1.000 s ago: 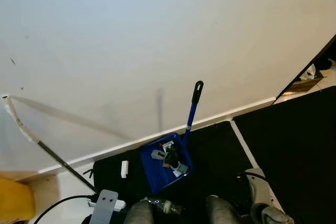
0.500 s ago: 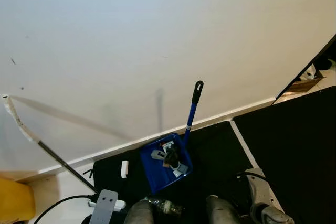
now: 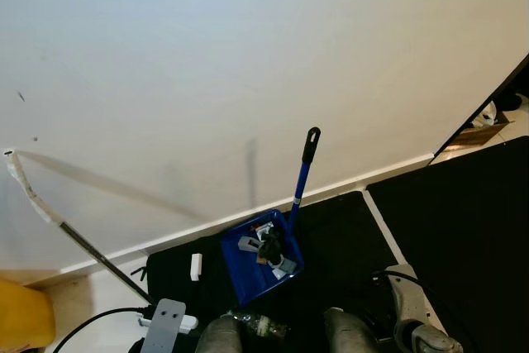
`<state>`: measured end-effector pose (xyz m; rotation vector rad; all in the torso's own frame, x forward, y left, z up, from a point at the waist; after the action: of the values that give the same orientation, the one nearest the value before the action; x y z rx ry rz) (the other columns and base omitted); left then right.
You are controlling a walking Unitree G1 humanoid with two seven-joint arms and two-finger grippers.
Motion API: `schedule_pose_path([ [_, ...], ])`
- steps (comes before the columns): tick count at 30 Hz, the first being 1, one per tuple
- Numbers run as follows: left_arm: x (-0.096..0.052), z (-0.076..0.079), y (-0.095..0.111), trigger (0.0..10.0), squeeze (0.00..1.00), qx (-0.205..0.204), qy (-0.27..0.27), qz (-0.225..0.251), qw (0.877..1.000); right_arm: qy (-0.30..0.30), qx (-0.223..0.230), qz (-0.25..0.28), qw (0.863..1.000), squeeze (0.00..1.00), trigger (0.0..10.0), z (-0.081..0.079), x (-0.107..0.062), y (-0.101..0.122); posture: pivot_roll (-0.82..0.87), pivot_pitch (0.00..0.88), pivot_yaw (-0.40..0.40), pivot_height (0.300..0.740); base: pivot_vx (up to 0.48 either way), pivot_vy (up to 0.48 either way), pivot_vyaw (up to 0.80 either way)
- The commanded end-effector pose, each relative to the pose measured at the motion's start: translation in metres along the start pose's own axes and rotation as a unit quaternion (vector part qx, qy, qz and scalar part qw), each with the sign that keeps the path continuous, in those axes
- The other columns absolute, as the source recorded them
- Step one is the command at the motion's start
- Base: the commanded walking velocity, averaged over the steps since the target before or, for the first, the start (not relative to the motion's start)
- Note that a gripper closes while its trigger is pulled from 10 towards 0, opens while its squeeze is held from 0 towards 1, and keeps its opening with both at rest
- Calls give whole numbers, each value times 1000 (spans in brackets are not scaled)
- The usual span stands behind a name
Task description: Sweep floor
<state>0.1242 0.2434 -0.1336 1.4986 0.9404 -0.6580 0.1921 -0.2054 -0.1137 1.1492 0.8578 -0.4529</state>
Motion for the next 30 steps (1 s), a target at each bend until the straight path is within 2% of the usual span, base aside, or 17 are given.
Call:
schedule_pose_path([
  [1, -3, 2, -11, 10000, 0, 0, -3, -17, 1000, 6, -1, -14, 1000, 0, 10000, -3, -2, -8, 13, 130, -30, 740, 0, 0, 0],
  [30, -4, 2, -15, 10000, 0, -1, -3, -19, 1000, 6, 3, -13, 1000, 0, 10000, -4, -2, -9, 13, 137, -30, 740, 0, 0, 0],
])
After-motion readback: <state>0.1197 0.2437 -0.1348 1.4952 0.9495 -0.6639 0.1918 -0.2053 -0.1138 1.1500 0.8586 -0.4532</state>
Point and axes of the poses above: a point about 5 cm out from each wrist's last joint towards the gripper, its own x axis pointing out of the wrist towards the gripper, its own y axis along the axis of the wrist's last joint, z = x × y, the point moved 4 cm from there along x, pointing out of the wrist towards the gripper, and after that the axes turned 14 degrees about -x, right-handed, at the moved point
